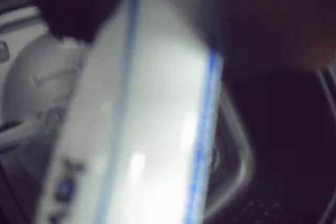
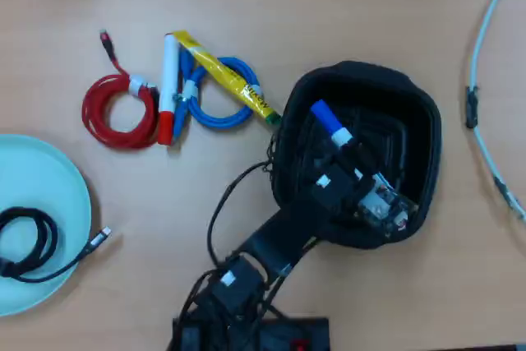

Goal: Pick up the blue pen and put it in the black bowl

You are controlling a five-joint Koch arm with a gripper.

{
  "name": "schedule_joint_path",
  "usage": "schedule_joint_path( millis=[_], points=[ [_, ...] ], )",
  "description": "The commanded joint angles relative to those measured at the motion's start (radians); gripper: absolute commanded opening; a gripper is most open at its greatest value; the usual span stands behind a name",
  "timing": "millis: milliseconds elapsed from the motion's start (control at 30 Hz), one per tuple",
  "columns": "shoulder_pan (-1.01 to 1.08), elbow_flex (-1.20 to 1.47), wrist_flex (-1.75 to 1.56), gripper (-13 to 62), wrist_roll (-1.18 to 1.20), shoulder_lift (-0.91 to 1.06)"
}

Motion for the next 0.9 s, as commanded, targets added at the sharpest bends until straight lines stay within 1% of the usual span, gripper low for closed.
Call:
schedule_joint_path(
  millis=[0,567,733,867],
  points=[
    [-0.002,-0.041,-0.097,-7.5,-0.011,-0.017],
    [-0.006,0.002,-0.130,-6.6,-0.012,-0.146],
    [-0.005,0.034,-0.166,1.0,-0.040,-0.146],
    [-0.006,0.054,-0.187,10.2,-0.071,-0.146]
  ],
)
